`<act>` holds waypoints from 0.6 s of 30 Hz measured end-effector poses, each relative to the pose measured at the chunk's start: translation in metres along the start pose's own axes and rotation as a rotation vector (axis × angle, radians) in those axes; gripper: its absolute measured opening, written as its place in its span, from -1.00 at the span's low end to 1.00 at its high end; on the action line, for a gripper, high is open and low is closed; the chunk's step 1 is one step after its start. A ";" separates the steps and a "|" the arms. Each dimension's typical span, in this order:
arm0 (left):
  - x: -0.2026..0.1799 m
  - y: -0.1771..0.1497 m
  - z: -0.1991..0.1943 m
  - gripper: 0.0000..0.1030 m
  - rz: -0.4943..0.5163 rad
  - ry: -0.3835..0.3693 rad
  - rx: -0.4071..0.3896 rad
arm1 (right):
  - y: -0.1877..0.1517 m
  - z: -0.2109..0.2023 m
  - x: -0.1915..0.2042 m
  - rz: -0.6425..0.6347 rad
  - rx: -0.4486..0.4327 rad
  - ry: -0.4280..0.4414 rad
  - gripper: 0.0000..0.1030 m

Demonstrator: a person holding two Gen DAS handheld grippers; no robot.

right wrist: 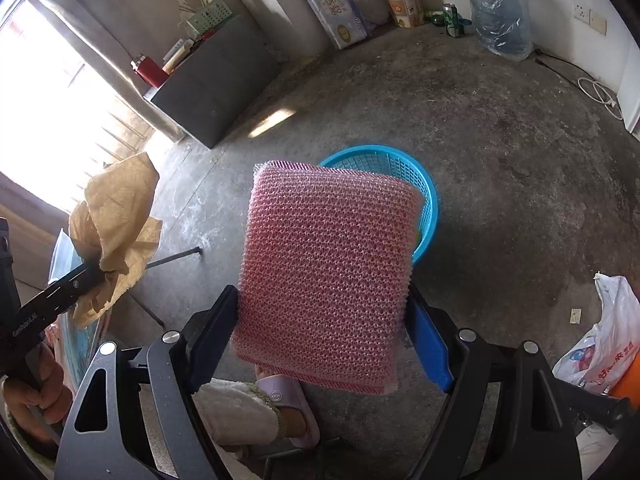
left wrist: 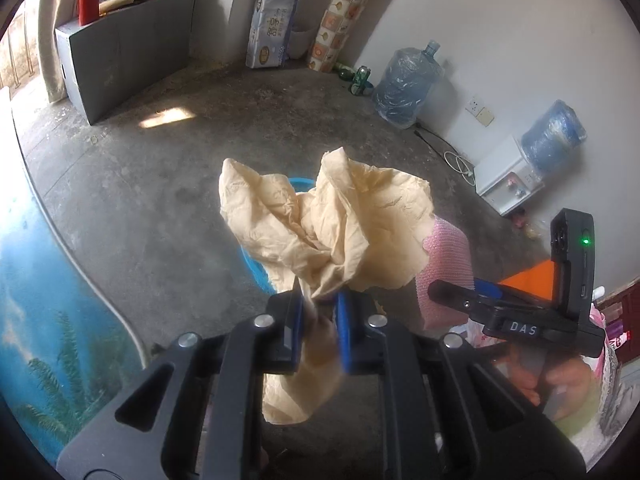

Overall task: Collect trash
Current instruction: 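Carry paper and sponge over the blue wastebasket and open both grippers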

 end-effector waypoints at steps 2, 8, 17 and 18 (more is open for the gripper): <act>0.006 0.002 0.023 -0.76 -0.022 -0.015 0.045 | 0.005 0.014 -0.006 0.021 0.016 -0.011 0.52; 0.023 0.004 0.089 -0.75 -0.079 -0.039 0.149 | 0.020 0.065 -0.018 0.081 0.088 -0.036 0.52; 0.049 -0.001 0.187 -0.75 -0.243 -0.128 0.282 | 0.058 0.151 -0.031 0.102 0.201 -0.112 0.53; 0.053 -0.003 0.198 -0.75 -0.270 -0.142 0.300 | 0.065 0.160 -0.033 0.106 0.207 -0.122 0.53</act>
Point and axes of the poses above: each gripper's, at about its wrist camera, not at the fingertips, and z roughly the way its jaws point, x to its left, y to its top, the point moved 3 cm from there along z, roughly the way its jaws point, and after that the axes turned 14 degrees about z, right-handed, at the moved point
